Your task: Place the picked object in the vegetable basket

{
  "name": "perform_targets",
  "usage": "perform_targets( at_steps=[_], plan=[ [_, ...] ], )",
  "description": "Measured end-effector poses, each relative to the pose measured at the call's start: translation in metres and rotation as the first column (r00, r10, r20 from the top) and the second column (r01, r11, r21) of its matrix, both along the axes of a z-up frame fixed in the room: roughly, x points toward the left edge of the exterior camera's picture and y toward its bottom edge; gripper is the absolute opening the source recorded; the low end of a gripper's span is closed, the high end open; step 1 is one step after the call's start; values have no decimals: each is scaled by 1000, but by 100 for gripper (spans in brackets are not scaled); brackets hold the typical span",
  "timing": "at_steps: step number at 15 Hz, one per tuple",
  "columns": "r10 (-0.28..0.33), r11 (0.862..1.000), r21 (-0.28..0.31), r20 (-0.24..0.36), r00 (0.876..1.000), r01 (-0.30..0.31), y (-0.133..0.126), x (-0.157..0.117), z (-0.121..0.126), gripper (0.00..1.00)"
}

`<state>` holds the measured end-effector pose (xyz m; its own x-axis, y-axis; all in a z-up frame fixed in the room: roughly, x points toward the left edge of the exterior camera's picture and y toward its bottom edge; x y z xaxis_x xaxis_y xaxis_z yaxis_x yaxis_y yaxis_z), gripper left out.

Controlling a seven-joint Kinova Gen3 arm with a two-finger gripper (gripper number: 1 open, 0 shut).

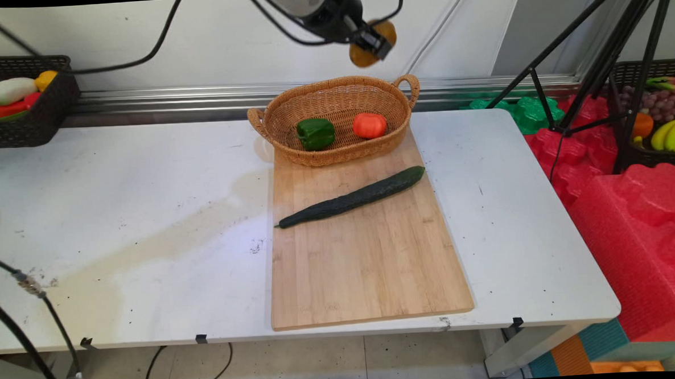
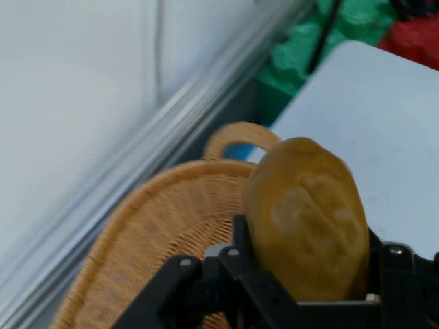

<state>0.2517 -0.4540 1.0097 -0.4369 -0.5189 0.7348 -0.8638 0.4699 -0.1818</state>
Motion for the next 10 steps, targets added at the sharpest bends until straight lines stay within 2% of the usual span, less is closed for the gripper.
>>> perform_targets(
  at_steps=[5, 10],
  plan=[
    [76, 997, -21, 25, 997, -76, -54, 15, -11, 0],
    [117, 993, -1, 71, 991, -117, -105, 30, -38, 0]
  ],
)
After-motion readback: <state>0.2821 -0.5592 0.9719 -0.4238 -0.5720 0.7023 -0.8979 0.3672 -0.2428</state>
